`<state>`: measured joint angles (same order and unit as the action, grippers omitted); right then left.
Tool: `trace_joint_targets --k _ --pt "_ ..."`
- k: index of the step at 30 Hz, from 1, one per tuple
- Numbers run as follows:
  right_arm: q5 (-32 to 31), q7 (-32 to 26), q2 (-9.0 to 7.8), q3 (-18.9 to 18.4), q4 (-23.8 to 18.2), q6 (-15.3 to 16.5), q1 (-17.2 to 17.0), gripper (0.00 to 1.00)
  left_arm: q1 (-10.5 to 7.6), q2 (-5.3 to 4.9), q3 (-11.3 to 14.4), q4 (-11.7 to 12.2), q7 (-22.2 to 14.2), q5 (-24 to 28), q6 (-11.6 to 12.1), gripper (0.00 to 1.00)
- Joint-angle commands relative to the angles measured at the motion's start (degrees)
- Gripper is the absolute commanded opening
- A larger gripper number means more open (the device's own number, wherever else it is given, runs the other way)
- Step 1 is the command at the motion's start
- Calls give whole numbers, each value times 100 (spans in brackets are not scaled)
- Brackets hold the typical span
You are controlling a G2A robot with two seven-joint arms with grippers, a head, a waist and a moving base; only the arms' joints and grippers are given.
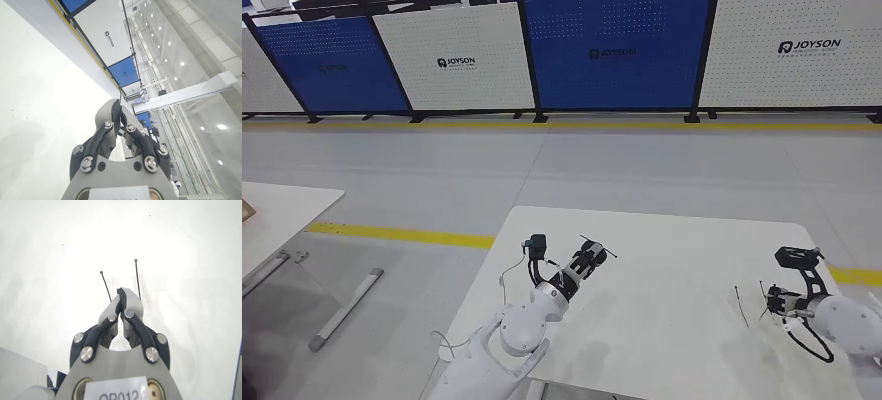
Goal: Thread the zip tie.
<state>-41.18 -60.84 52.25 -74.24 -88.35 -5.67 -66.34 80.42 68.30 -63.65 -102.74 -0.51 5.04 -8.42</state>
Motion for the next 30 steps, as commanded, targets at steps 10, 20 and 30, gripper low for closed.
trace_joint_targets --k 10,20,30 --pt "751 1375 -99 -1178 -615 766 -796 0 0 0 0 0 0 0 0 0" --pt "1407 2262 -132 -2085 -1507 1603 -2060 0 0 0 0 0 0 0 0 0" --pt "1407 2262 -132 -2085 -1507 1603 -2060 0 -75 23 284 269 144 -794 108 0"
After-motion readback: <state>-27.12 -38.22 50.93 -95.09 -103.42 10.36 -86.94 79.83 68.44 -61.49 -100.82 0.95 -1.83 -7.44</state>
